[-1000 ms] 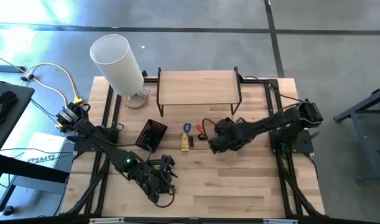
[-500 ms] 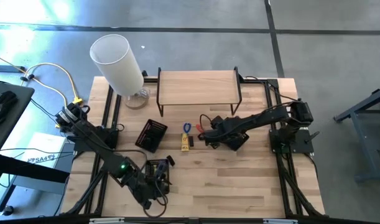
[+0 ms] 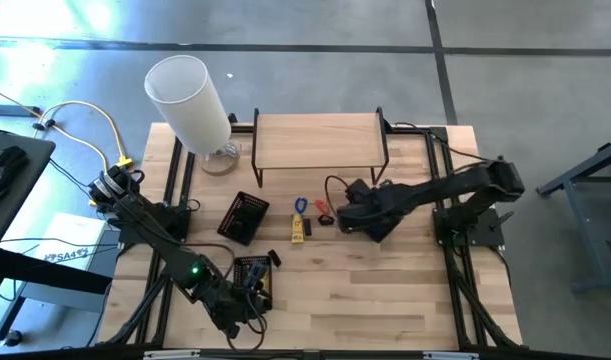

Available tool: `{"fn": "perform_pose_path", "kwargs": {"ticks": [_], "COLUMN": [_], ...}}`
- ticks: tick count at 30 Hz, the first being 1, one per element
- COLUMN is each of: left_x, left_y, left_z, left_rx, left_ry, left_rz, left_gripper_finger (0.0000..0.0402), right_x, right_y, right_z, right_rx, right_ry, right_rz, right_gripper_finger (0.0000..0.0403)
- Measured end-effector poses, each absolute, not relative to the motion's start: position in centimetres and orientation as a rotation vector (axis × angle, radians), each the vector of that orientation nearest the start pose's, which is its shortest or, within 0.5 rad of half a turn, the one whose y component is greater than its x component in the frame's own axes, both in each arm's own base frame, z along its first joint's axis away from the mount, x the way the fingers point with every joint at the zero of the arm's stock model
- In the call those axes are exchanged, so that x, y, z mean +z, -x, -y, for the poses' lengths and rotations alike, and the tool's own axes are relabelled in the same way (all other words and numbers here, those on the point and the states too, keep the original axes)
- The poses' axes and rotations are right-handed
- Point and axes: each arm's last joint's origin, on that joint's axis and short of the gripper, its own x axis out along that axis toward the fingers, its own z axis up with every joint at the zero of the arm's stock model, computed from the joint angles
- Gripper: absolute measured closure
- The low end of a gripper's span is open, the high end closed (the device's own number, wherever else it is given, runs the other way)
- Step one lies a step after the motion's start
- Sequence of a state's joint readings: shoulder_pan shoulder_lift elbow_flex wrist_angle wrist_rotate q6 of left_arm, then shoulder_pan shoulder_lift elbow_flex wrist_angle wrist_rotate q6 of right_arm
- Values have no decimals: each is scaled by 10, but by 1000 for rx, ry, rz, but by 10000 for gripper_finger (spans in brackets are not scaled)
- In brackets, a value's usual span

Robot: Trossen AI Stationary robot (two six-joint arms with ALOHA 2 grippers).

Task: Pick & Place Office Desk Supplies
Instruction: Put the top right black rubber band into the top left black bin

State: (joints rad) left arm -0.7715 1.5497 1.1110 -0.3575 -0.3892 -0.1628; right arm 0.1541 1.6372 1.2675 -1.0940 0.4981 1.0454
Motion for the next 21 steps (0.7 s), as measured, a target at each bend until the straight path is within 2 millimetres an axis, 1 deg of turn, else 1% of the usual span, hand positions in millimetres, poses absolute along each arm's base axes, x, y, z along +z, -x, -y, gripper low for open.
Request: {"fn": "perform_pose_path", "kwargs": {"ticks": [3, 5, 8, 12, 15, 18, 21], "left_x": [250, 250, 250, 250, 250, 250, 250], "left_y": [-242, -243, -243, -245, -246, -246, -246], "left_z": [220, 220, 219, 217, 216, 216, 216], "left_rx": [-303, -302, -300, -294, -286, -286, -285], "left_ry": [-287, -287, -287, -295, -285, -284, -280], "left_rz": [-699, -700, -701, -704, -705, -705, -702], "left_gripper_finger": [229, 229, 229, 229, 229, 229, 229], "right_x": [262, 270, 279, 281, 281, 276, 268], "right_y": [-289, -286, -278, -267, -261, -260, -266], "right_z": [-45, -58, -83, -122, -147, -171, -189], "right_rx": [-847, -780, -671, -570, -537, -485, -449], "right_ry": [-438, -449, -448, -423, -373, -254, -104], "right_rz": [-972, -921, -883, -831, -733, -643, -570], "right_gripper_finger": [249, 250, 251, 251, 251, 251, 251]}}
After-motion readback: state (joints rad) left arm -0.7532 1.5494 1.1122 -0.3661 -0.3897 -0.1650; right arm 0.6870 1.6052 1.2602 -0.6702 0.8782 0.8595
